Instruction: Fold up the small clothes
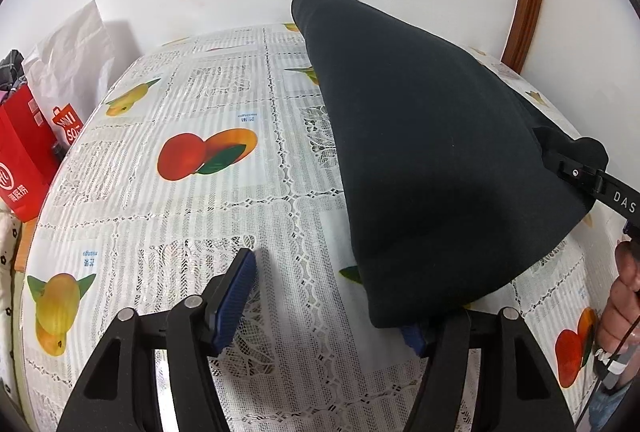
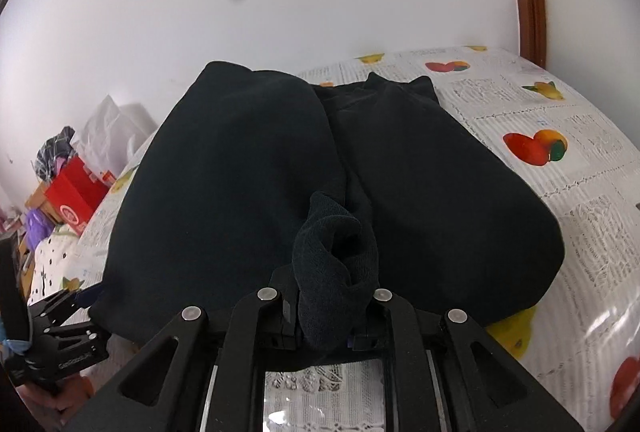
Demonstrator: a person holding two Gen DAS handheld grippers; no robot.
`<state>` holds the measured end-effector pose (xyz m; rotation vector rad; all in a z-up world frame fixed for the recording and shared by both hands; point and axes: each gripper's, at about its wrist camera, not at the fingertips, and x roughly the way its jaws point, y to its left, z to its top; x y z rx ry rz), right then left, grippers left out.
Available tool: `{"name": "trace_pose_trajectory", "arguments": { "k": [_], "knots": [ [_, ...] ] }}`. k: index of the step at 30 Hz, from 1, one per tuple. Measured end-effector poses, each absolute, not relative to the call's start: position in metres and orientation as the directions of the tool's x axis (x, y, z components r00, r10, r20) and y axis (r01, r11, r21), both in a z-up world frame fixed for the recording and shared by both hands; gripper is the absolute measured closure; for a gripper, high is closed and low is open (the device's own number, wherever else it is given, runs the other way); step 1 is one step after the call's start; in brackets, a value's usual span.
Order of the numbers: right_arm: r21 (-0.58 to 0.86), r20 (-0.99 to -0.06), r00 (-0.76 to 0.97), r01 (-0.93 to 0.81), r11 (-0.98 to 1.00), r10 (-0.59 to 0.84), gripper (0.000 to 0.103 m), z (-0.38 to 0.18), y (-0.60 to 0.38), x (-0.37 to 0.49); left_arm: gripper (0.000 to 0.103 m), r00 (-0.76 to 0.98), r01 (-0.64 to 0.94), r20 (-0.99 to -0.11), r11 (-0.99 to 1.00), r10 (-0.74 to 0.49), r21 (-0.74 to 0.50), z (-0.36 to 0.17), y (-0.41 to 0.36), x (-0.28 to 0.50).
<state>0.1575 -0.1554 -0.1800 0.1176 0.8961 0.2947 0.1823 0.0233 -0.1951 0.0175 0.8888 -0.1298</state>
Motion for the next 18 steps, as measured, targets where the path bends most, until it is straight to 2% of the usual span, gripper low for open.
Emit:
{"name": "trace_pose_trajectory", "arguments": {
  "k": [5, 12, 15, 18],
  "knots": [
    [0.241, -0.75, 0.58, -0.208, 0.948, 0.318, 0.089, -0.182, -0.16, 0.158, 0.031, 0.632, 0.149, -0.761, 0.987, -0.145, -0.065, -0.191, 0.015, 0.18],
    [0.259, -0.747, 0.582, -0.193, 0.947, 0.322, 0.089, -0.179, -0.157, 0.155, 0.031, 0.624, 0.205, -0.769, 0.979, -0.136, -0.006, -0.189, -0.031, 0.194],
    [0.261, -0.749, 0.579, -0.191, 0.946, 0.323, 0.088, -0.179, -0.157, 0.156, 0.026, 0.621, 0.19, -0.777, 0.981, -0.1, 0.025, -0.191, -0.037, 0.196],
    [0.263, -0.752, 0.573, -0.192, 0.945, 0.326, 0.088, -0.178, -0.159, 0.158, 0.022, 0.602, 0.165, -0.79, 0.986, -0.117, -0.02, -0.194, -0.028, 0.199]
  ]
}}
